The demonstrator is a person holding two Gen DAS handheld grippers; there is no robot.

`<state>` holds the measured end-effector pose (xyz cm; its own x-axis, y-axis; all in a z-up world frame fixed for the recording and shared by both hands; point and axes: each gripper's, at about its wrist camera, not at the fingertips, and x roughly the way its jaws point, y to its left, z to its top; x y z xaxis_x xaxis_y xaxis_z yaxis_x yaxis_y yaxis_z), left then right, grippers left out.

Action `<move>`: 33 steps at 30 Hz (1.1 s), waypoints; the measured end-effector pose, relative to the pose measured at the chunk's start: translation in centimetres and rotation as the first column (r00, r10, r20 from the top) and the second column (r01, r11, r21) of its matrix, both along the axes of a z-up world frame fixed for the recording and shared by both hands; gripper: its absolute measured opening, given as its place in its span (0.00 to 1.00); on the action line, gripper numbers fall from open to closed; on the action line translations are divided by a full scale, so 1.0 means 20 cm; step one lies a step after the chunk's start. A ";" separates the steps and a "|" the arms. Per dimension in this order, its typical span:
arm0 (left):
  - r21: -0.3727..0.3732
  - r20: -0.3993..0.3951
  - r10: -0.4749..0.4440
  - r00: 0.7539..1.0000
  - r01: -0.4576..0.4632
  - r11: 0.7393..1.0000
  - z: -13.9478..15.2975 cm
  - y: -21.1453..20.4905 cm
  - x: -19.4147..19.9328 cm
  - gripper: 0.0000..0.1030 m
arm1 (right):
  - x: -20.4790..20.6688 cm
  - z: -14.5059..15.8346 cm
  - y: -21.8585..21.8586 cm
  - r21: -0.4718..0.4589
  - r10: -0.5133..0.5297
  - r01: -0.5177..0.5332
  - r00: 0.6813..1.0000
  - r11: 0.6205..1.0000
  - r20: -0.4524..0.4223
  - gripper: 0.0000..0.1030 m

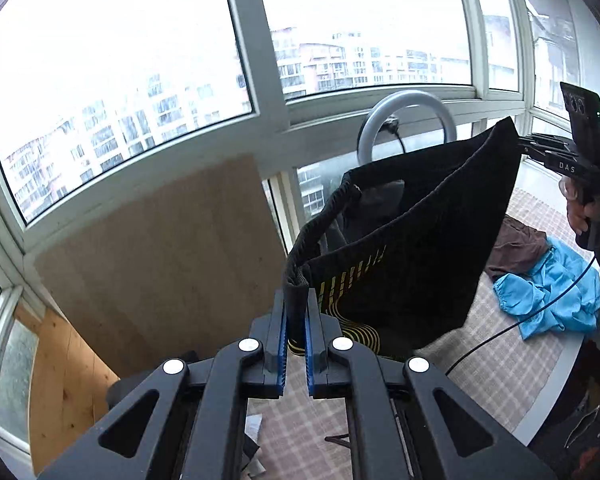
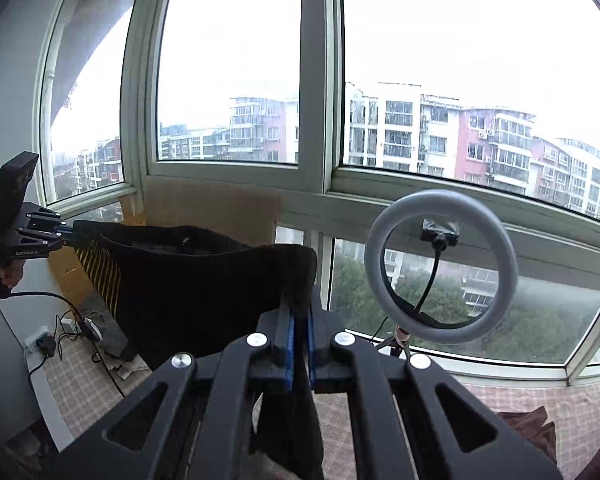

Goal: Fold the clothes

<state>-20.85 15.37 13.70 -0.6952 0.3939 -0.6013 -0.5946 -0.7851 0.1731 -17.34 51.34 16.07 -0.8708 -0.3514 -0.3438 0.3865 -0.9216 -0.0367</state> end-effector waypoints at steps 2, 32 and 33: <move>-0.019 -0.004 -0.027 1.000 0.027 0.999 -0.04 -0.02 0.11 0.06 | 0.14 -0.07 -0.02 0.016 -0.011 0.011 1.000 1.000 0.007 0.04; 0.025 0.609 -0.073 0.790 0.073 0.997 -1.49 0.08 0.47 0.12 | 0.15 -1.79 0.15 0.134 -0.269 0.270 0.563 0.953 0.781 0.47; 0.031 0.600 -0.118 0.791 0.125 0.992 -1.49 0.18 0.52 0.13 | 0.16 -1.79 0.14 0.134 -0.260 0.254 0.568 0.958 0.781 0.47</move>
<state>-10.52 18.95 -16.12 -0.1412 0.4423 -0.8857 -0.6725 -0.6994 -0.2421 -14.09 54.22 -19.83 -0.3144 -0.1526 -0.9369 0.0144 -0.9876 0.1560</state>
